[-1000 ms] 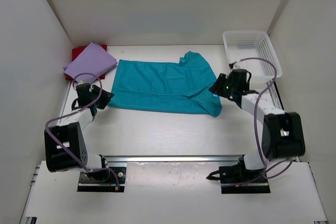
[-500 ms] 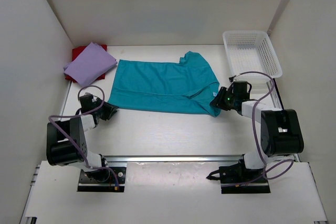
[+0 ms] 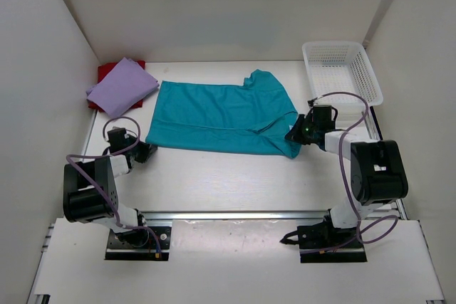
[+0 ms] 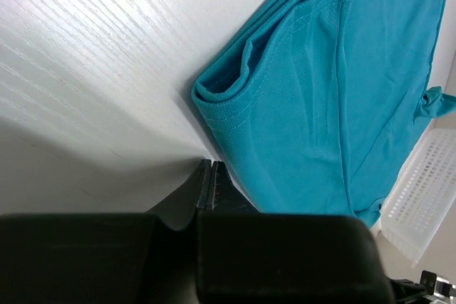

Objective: Fold and stack the t-shirts
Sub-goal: Fold the flattened tshirt in 1/3 of the way

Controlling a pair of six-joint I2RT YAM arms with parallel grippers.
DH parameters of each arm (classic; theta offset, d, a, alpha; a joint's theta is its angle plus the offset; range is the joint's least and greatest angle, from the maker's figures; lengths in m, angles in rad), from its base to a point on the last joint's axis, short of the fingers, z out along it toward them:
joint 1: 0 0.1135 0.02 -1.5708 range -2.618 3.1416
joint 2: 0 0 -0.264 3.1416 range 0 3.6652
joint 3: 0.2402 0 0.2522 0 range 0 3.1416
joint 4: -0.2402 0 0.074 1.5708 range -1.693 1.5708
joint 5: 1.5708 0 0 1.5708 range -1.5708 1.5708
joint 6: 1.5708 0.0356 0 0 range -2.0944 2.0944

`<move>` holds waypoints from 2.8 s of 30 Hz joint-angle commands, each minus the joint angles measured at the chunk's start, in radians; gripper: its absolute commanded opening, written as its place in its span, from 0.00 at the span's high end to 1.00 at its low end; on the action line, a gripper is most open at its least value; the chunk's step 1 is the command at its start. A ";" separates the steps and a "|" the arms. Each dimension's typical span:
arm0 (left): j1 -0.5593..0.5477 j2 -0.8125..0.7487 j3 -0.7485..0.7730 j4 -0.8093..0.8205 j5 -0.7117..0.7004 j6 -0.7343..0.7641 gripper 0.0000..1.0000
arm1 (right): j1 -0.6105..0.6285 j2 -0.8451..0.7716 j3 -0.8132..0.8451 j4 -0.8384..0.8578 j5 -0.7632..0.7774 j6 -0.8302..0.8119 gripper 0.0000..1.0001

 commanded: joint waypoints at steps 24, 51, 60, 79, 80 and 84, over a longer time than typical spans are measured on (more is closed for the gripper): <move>0.006 -0.099 -0.007 0.030 -0.005 -0.016 1.00 | 0.001 0.028 0.064 0.017 0.005 -0.011 1.00; -0.446 -0.053 0.107 0.067 -0.160 -0.011 0.99 | 0.051 -0.133 0.086 -0.075 0.151 -0.048 0.88; -0.453 0.154 0.218 0.108 -0.098 -0.051 0.99 | 0.007 -0.075 -0.097 -0.003 0.085 0.018 1.00; -0.301 -0.398 -0.109 -0.046 -0.005 -0.018 0.81 | 0.085 -0.463 -0.146 -0.182 0.154 -0.010 0.77; -0.339 -0.406 -0.072 -0.057 -0.045 -0.004 0.81 | 0.111 -0.434 -0.113 -0.160 0.133 -0.016 0.77; -0.452 -0.329 -0.012 -0.034 -0.076 0.047 0.82 | 0.159 -0.248 -0.011 -0.100 0.091 -0.017 0.86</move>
